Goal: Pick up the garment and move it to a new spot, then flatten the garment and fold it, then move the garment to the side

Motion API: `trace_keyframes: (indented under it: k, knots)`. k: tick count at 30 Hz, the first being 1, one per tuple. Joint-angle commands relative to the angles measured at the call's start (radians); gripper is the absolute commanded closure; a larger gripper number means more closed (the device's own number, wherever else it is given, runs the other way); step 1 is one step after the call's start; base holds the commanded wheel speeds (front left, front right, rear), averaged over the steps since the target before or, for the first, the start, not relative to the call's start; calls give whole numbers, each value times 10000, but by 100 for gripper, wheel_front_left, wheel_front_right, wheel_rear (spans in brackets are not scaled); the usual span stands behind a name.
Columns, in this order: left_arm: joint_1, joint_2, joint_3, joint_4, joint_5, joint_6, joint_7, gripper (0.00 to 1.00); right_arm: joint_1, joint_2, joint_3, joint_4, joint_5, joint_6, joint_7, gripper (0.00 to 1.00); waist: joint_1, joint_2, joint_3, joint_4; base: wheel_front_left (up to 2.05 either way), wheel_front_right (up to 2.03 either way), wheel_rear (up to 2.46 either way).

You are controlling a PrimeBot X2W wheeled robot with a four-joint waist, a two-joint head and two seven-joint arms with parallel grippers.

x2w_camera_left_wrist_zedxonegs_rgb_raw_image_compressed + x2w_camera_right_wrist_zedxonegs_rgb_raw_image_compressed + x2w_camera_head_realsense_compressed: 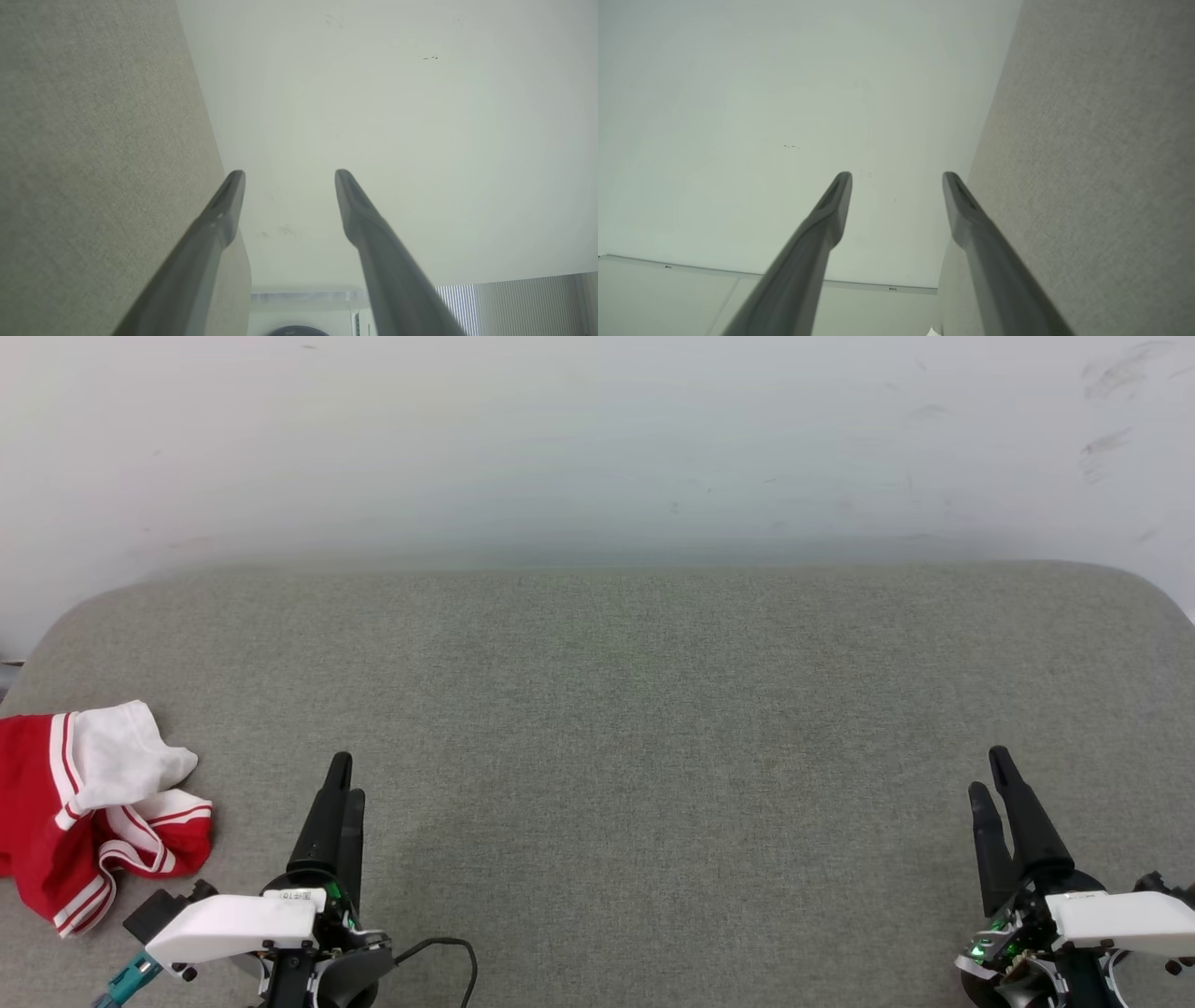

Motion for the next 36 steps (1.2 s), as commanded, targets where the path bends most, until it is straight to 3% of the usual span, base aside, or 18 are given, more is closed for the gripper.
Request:
trace_keyframes:
  k: [1, 12, 27, 36]
  knots:
    - [-240, 16, -40, -312, 167, -3, -118, 0, -47, -123, 81, -306, -150, 2, -126, 0, 0, 0, -4, 1, 0, 0, 0]
    - [-181, 18, -229, -887, 1454, -3, -520, 0, 32, -388, 406, -567, -1470, 2, -617, 0, 0, 0, -31, -3, 0, 0, 0]
    - [3, 20, -316, -1387, 5241, -4, -1052, 0, 152, -267, 28, -879, -5274, 1, -1055, 0, 0, 0, -79, -10, 0, 0, 0]
    - [178, 21, -309, -1592, 6963, -4, -1337, 0, 277, -187, -1, -1305, -7543, 1, -814, 0, 0, 0, -127, -10, 0, 0, 0]
